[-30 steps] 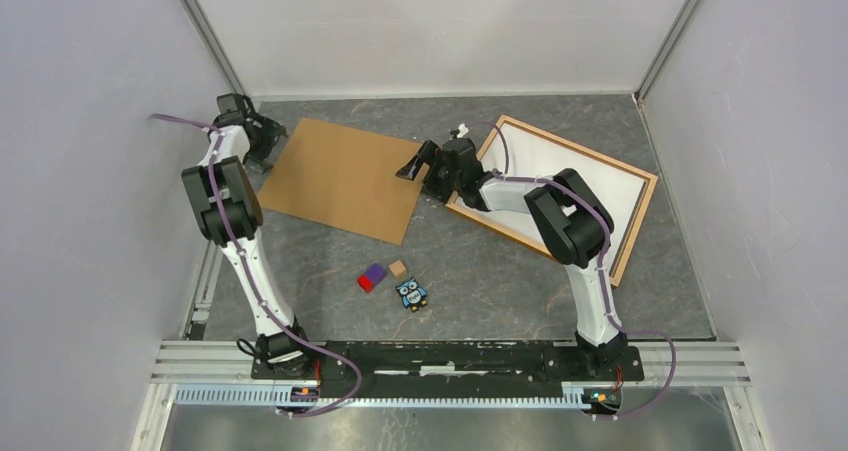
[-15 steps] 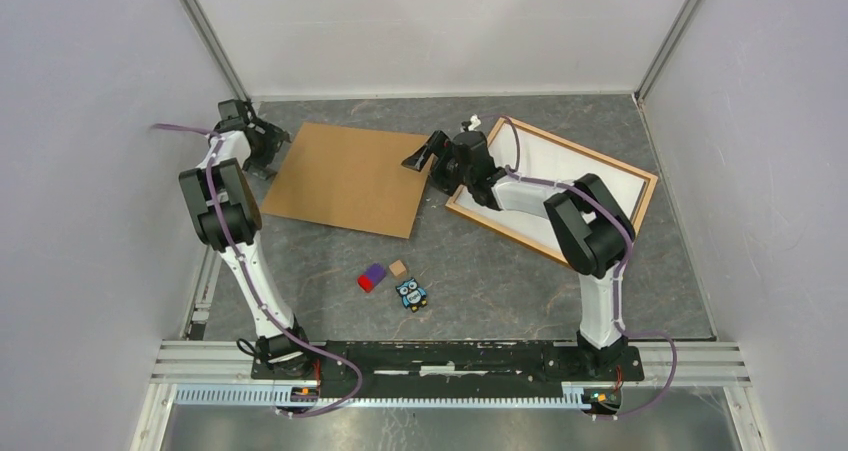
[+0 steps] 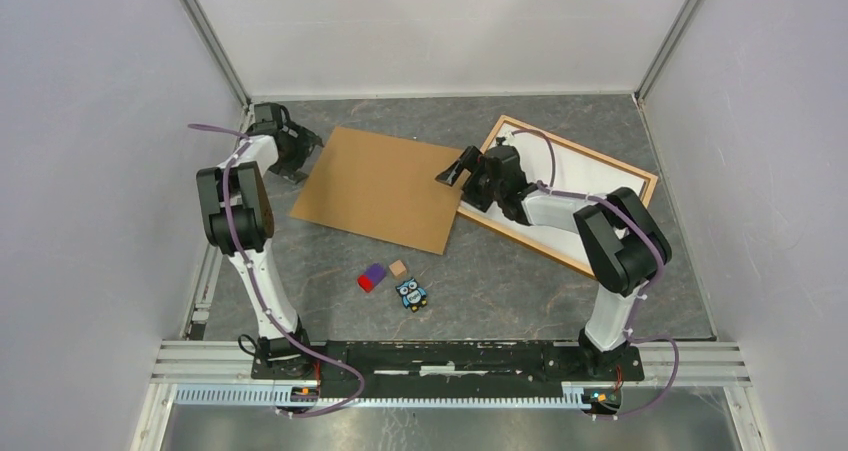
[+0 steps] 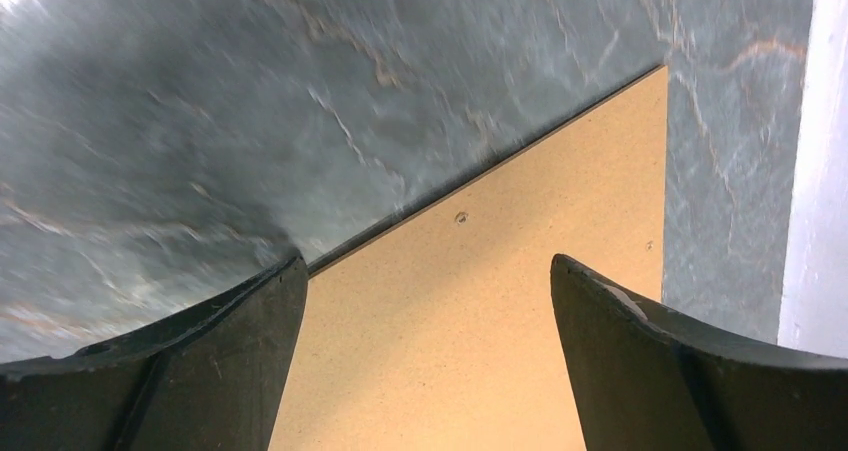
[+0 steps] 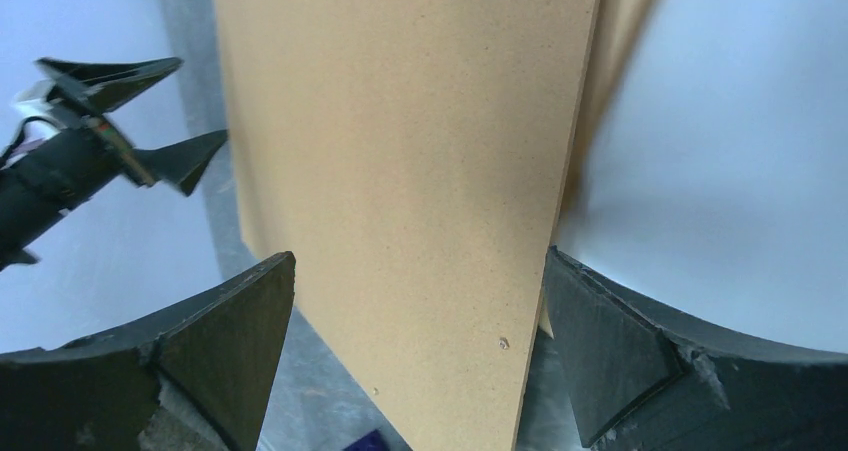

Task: Put the photo into the frame
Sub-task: Move the photo frame item to the center of the board, then pick up the photo frame item at the center of the board.

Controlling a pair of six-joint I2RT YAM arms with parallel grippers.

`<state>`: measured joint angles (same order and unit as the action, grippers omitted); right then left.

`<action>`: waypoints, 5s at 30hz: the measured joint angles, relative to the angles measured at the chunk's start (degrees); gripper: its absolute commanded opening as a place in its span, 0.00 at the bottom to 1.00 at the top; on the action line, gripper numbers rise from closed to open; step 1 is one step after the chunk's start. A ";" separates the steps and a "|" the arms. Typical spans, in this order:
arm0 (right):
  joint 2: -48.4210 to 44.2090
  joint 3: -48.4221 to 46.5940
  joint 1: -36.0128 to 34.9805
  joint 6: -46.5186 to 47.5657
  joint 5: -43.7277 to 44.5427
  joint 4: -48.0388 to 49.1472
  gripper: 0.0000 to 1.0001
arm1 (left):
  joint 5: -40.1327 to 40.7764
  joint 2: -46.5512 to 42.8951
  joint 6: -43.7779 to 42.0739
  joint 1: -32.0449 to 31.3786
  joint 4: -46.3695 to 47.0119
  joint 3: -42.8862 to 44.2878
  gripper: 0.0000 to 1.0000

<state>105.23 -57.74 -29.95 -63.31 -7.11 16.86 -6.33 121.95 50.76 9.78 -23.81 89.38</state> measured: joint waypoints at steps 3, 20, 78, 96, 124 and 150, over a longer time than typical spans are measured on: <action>-1.44 2.03 1.22 2.19 0.61 -2.60 0.98 | -0.52 -1.44 1.29 -1.95 1.25 -2.62 1.00; -18.10 1.20 1.51 35.17 14.43 -25.51 0.98 | -6.40 -6.99 -5.66 -5.90 -7.56 -4.66 1.00; 1.70 25.03 -39.63 124.32 54.21 28.65 0.32 | -5.27 -35.19 -20.06 -24.17 -2.86 -15.45 1.00; -8.92 17.07 -34.99 116.52 47.93 14.69 0.00 | -0.35 -66.01 1.25 -24.72 -14.27 -35.43 0.93; -9.94 13.62 -34.42 108.13 43.10 8.37 0.00 | -7.30 -43.12 30.34 -25.40 15.41 -47.01 0.22; -42.07 10.27 -34.51 89.20 29.44 -13.57 0.98 | -10.32 -54.40 25.27 -12.31 -13.75 -25.49 0.02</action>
<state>63.16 -47.46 -64.47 25.89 22.33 3.29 -16.64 67.55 76.03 -2.52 -37.56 63.90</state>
